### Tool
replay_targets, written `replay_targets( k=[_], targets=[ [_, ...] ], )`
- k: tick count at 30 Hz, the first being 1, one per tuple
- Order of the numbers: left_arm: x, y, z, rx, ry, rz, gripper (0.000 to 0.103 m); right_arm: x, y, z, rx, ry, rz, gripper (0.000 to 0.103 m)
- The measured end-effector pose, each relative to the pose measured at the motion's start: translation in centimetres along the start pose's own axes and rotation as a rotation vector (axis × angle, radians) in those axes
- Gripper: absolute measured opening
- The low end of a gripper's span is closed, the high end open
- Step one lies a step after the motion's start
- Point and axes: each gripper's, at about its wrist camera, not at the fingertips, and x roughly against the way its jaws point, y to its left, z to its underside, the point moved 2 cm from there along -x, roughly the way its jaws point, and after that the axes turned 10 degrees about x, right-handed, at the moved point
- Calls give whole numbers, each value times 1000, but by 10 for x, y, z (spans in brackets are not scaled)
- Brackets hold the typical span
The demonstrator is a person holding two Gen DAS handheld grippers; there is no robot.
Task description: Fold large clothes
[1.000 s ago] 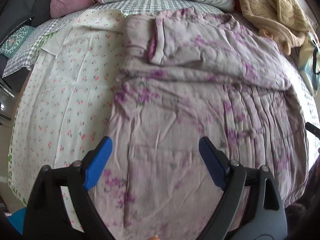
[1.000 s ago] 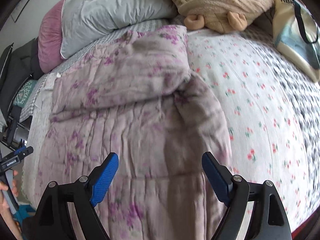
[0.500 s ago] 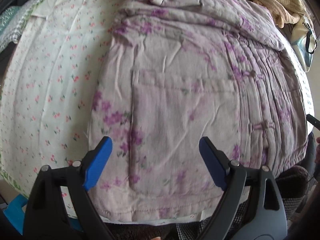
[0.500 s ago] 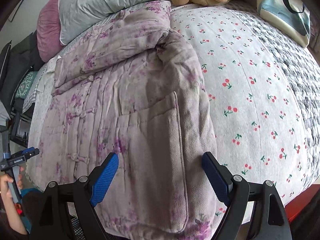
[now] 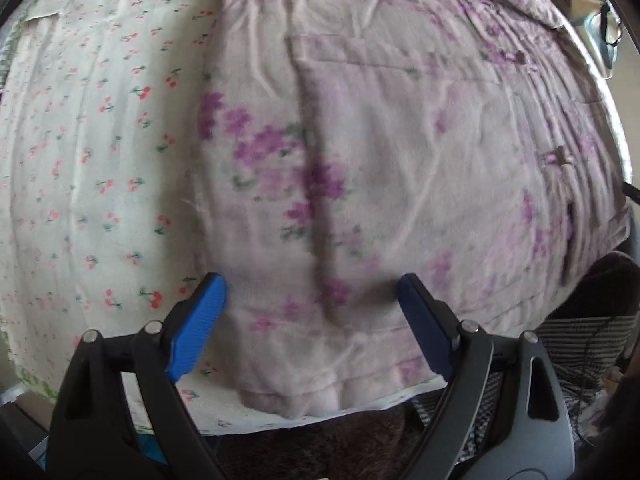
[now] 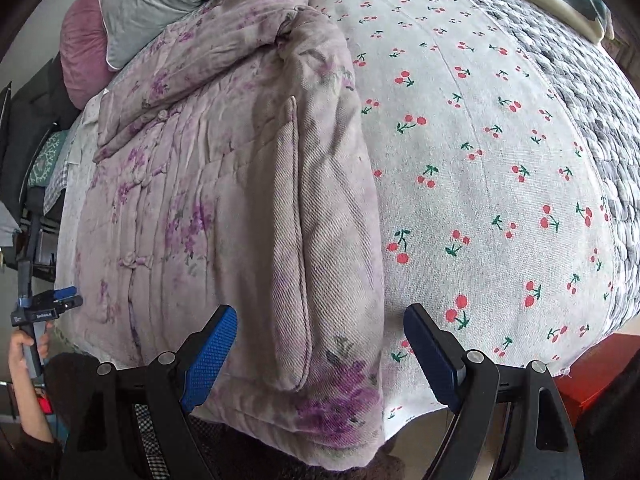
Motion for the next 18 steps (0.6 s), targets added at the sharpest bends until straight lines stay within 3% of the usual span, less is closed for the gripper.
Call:
replay_targets(
  k=[3,7,12,15,16,18],
  targets=[
    [0,13,1,24,-11,-41,88,0,7,3,24,5,-8,86],
    [-9,27,7,66,41,37,88,-3,14,5,28,7,-61,86],
    [-28,34,13,113,127,171,88,-11,13,3,8,8,-52,88],
    [-31,36,15,125,142,209,88,-12,18,3,19,12,-26,88],
    [-33,37,17,119,145,223,88,-12,20,4,25,8,-15,85],
    [-34,34,19,103,159,279,80,-9,24,5,20,-7,-21,69]
  ],
)
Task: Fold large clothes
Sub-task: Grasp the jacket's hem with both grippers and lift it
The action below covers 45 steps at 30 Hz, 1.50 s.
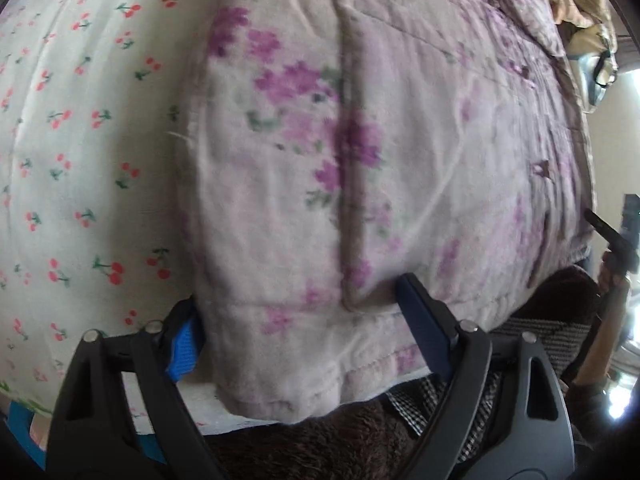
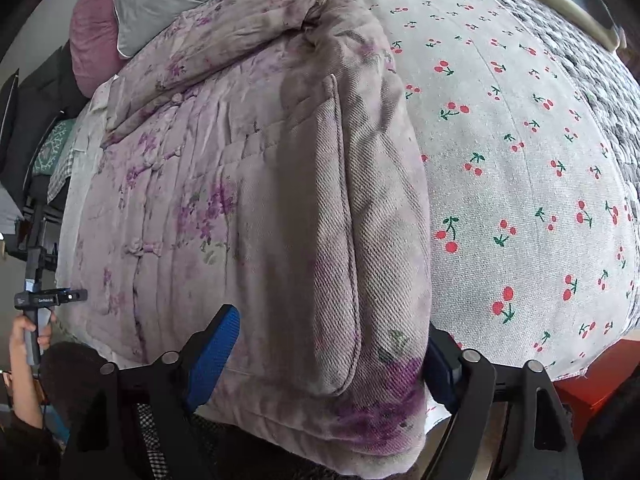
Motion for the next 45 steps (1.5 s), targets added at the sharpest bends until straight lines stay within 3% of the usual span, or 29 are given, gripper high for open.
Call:
replay_targets(
  k=[2,3,5,7,12,16,23,28,32,36,40,45],
  targets=[
    [2,-1,0,-5,4,40,68,3,3,1,-13,-19,-13,34],
    [3,-1,1,-6,3,56,63,5,4,1,-19,-32,-15,27],
    [5,-4,0,6,-17,70,32,8,2,0,-33,-51,-42,21],
    [16,-9,-3,10,-70,78,23,11,2,-2,-47,-70,-67,19],
    [62,-27,-3,-9,-221,182,21,46,7,-17,-44,-195,-139,17],
    [100,-46,-25,-29,-329,206,21,68,19,-47,2,-255,-81,17],
    [159,-85,-74,-89,-560,122,21,84,35,-121,57,-325,-8,17],
    [186,-107,-138,-87,-694,33,21,91,31,-194,54,-388,39,17],
    [193,-109,-198,-25,-738,-9,21,86,12,-250,-4,-405,65,17],
    [179,-115,-263,-26,-778,-113,22,63,-20,-306,-83,-389,104,17],
    [146,-119,-312,-16,-744,-149,25,22,-47,-348,-171,-344,102,17],
    [113,-123,-340,-20,-727,-237,28,-30,-65,-368,-226,-303,140,18]
  ],
)
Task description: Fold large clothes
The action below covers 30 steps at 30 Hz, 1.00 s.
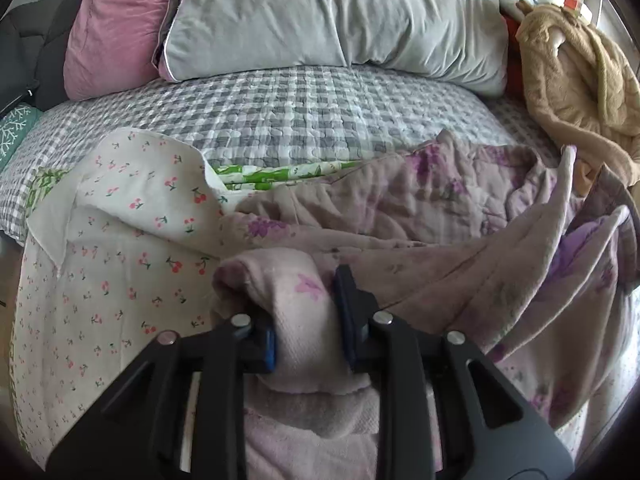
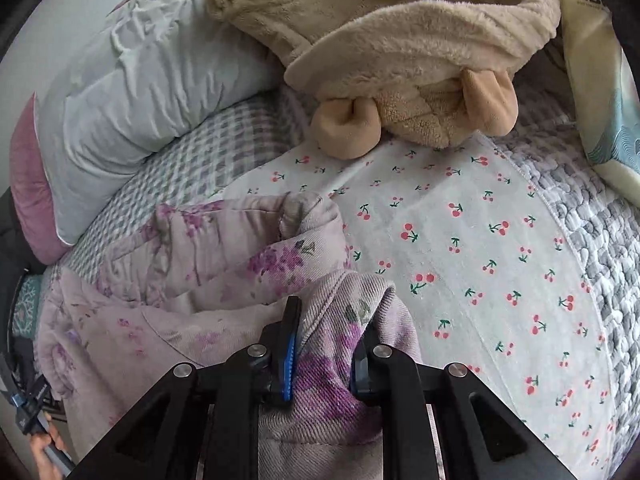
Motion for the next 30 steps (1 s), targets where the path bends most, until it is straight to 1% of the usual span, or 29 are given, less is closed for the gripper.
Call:
replay_targets(
  k=[2,4,6,7,8,9,10,11,12,13,14,16,18,19,21,22,23,24,25,26,27,28,29,30],
  targets=[
    [0,1,0,5,8,1,29,-8,0,1,-8,-8,-11,21],
    [9,5,0,19,20,35,34,-4,1,2,-1,-3,-31,23],
    [25,15,0,55,38,109,42,9,1,1,20,3,-88,28],
    [31,19,1,72,40,138,45,19,3,1,22,0,-119,33],
    [39,24,4,92,41,172,56,30,0,2,18,-9,-181,41],
    [47,30,6,103,34,176,75,40,-2,2,11,-21,-227,49],
    [57,36,10,102,4,141,83,49,-5,3,4,-40,-258,70],
    [65,40,13,95,-30,125,87,63,-11,5,-2,-79,-261,84],
    [74,45,19,76,-67,132,87,76,-17,7,-4,-124,-238,85],
    [78,49,23,65,-71,140,88,84,-22,10,4,-156,-227,85],
    [78,54,29,57,-60,140,90,88,-25,11,15,-161,-227,85],
    [70,62,40,41,-27,144,93,85,-34,22,29,-123,-212,85],
    [51,69,57,28,41,176,93,74,-39,35,37,-80,-204,85],
    [36,73,67,38,95,193,93,68,-41,43,40,-60,-214,85],
    [4,83,83,96,195,236,93,45,-41,64,37,5,-273,85],
    [-5,86,87,124,221,256,93,32,-40,74,36,45,-303,84],
    [-17,90,92,175,243,301,93,20,-38,80,33,78,-323,84],
    [-28,93,94,235,255,368,93,2,-33,88,22,122,-353,84],
    [-34,95,94,273,256,405,93,-4,-30,91,19,97,-376,84],
    [-42,96,94,330,249,436,93,-6,-26,89,20,51,-387,84],
    [-47,95,94,374,237,460,91,-12,-23,87,7,37,-393,83],
    [-48,93,94,402,222,470,87,-16,-20,85,-7,19,-379,75],
    [-46,90,94,420,201,469,71,-18,-16,82,-17,-1,-355,54],
    [-40,87,94,428,178,463,49,-22,-11,81,-31,8,-351,45]
  ],
)
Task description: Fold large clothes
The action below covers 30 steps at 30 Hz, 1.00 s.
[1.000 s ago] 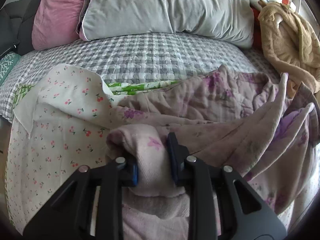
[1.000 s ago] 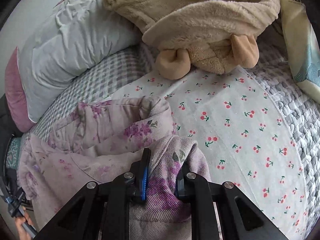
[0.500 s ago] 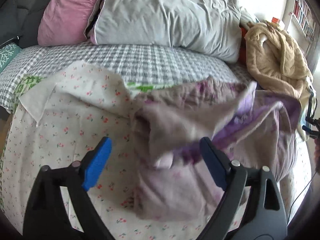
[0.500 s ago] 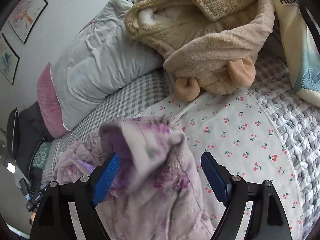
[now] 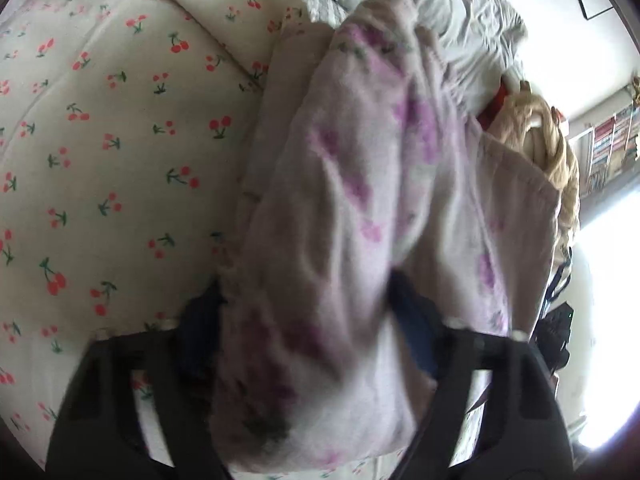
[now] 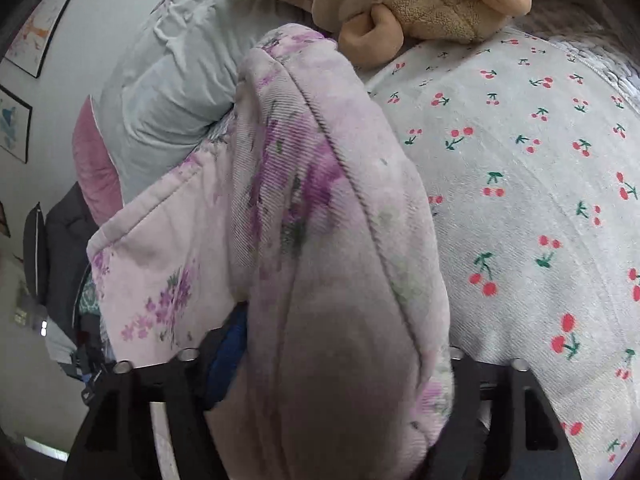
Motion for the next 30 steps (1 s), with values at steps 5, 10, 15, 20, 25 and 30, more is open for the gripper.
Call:
replay_targets(
  k=[5,10,15,20,25,30],
  targets=[
    [61,-38,12,-38,-83,31,27,44,22,0,-35,-77,-104,28],
    [138,-70,42,-89,-114,51,25,109,55,16,30,-118,-139,28],
    [203,-33,79,-37,-69,71,25,161,60,66,-14,-30,-163,28],
    [165,27,139,-131,153,-256,34,141,46,133,40,168,-4,45],
    [143,17,150,-273,94,-404,68,111,34,143,92,214,238,80],
    [133,1,121,-303,-51,-383,77,124,49,112,161,68,326,80]
  ],
)
